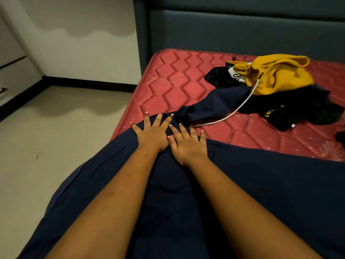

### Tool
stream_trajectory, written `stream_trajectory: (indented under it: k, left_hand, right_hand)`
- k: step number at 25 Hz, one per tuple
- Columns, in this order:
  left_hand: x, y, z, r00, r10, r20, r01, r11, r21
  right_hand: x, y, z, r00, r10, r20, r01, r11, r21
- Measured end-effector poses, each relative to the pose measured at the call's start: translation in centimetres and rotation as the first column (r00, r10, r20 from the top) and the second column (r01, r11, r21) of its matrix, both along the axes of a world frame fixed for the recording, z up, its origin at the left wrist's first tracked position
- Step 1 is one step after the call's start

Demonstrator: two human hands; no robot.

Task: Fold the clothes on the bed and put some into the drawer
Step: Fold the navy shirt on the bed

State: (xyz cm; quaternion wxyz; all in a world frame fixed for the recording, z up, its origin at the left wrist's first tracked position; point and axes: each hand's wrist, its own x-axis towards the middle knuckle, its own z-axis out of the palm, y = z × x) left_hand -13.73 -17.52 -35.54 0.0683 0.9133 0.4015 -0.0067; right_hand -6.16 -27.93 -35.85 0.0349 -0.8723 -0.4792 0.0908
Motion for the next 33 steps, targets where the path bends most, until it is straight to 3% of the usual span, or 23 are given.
stream_trajectory:
  k: [4, 6, 8, 10, 12, 14, 17, 21, 24, 29, 33]
  left_hand:
    - [0.0, -0.3, -0.3, 0.995, 0.005, 0.097, -0.012, 0.997, 0.079]
    - [-0.6, -1.3, -0.1, 0.985, 0.044, 0.169, -0.068, 0.988, 0.138]
    - [-1.7, -2.0, -0.3, 0.976, 0.011, 0.217, -0.066, 0.967, 0.248]
    - [-2.8, -2.3, -0.7, 0.955, -0.171, 0.241, 0.05, 0.897, 0.438]
    - [-2.9, -3.2, -0.4, 0.909, -0.319, 0.268, 0.119, 0.815, 0.567]
    - [-1.0, -5.8, 0.9, 0.864, -0.417, 0.281, 0.214, 0.81, 0.545]
    - [4.0, -11.7, 2.0, 0.873, -0.446, 0.198, 0.39, 0.882, 0.267]
    - [8.5, -13.2, 2.1, 0.949, -0.313, 0.028, 0.313, 0.95, 0.002]
    - [9.0, -12.9, 2.9, 0.935, -0.352, -0.035, 0.354, 0.932, 0.082]
    - [4.7, -14.5, 4.1, 0.9, -0.425, 0.101, 0.376, 0.871, 0.317]
    - [0.1, -15.6, 6.2, 0.906, -0.419, 0.064, 0.346, 0.818, 0.459]
  right_hand:
    - [1.6, 1.0, 1.3, 0.986, 0.086, -0.143, -0.1, 0.991, -0.089]
    - [3.7, -1.3, 2.7, 0.956, 0.201, -0.211, -0.208, 0.978, -0.01]
    - [7.3, -6.4, 3.2, 0.961, 0.216, -0.176, -0.211, 0.976, 0.047]
    - [10.9, -14.5, 2.9, 0.998, 0.029, -0.061, -0.03, 0.999, -0.031]
    - [13.3, -23.1, 2.1, 0.958, -0.284, 0.036, 0.285, 0.957, -0.051]
    - [14.9, -27.5, 1.6, 0.872, -0.487, 0.048, 0.487, 0.873, 0.001]
    - [15.9, -27.2, 1.0, 0.857, -0.514, 0.042, 0.513, 0.858, 0.036]
    - [17.2, -26.4, 1.5, 0.866, -0.496, -0.066, 0.5, 0.853, 0.151]
    - [18.3, -26.7, 3.5, 0.868, -0.475, -0.145, 0.493, 0.861, 0.127]
    - [16.7, -29.7, 7.0, 0.853, -0.516, 0.076, 0.515, 0.856, 0.032]
    - [13.0, -33.2, 9.2, 0.83, -0.543, 0.129, 0.55, 0.834, -0.03]
